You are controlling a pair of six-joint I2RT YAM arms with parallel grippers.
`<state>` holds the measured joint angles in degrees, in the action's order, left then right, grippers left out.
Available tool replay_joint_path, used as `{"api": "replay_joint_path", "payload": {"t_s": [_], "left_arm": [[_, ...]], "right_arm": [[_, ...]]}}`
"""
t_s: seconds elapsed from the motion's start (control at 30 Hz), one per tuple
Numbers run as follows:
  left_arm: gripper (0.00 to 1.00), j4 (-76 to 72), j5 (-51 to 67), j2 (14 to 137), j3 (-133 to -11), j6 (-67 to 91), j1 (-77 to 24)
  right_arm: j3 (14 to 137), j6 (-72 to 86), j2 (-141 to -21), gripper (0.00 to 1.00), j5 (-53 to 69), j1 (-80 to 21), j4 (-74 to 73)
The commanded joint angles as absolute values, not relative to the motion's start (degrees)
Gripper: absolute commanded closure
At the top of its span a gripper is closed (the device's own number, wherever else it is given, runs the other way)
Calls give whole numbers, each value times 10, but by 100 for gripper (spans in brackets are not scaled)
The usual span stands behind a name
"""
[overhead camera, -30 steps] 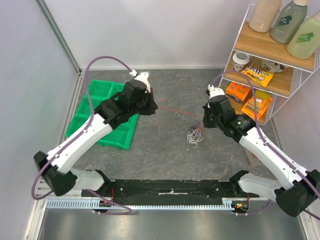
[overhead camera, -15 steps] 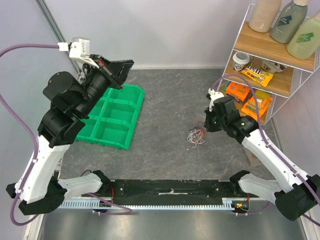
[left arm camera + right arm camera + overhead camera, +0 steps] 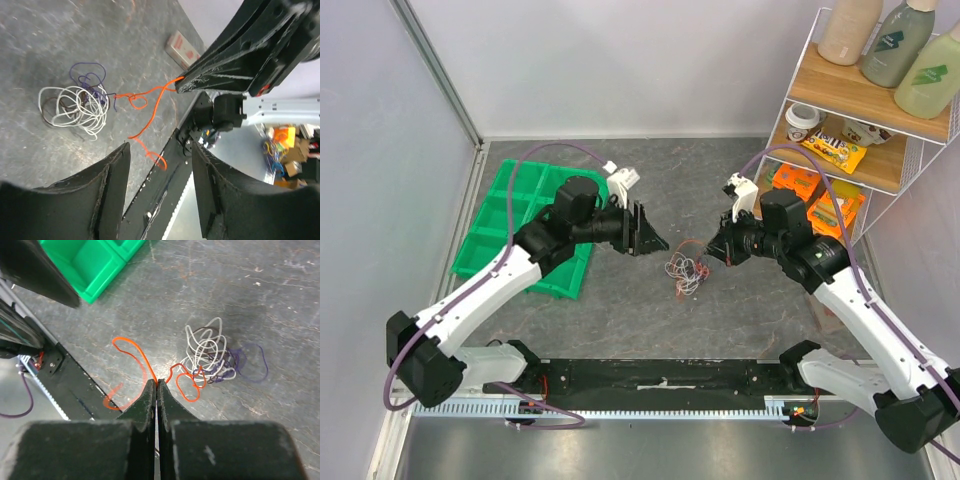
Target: Untangle the cables
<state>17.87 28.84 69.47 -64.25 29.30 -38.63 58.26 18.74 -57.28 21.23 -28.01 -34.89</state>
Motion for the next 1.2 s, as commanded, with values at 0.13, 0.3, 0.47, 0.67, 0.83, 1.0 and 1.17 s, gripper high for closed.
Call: {"api": "replay_joint_path", "payload": {"t_s": [0.13,0.3,0.47,0.67,0.83,1.0,1.17], "left_arm": [[45,52,403,715,-593,268,-410],[51,126,354,728,-598,280,-410],[46,102,325,714,-530,351,-441],[27,76,261,723,-506,366,-501],[28,104,250,768,-538,364,-506],[30,121,229,808,-560,365,-513],[58,155,188,823,-574,358,-513]], "right_arm": [[614,197,-588,100,297,-282,-329],[619,201,-588,100,277,-281,-331],[628,215,-595,100,243,-281,-335],[637,226,-609,100,226,-281,-342],[634,227,-607,100,226,-282,-343],[634,229,-606,100,229,-282,-343],[632,231,-604,100,230,-281,-342]]}}
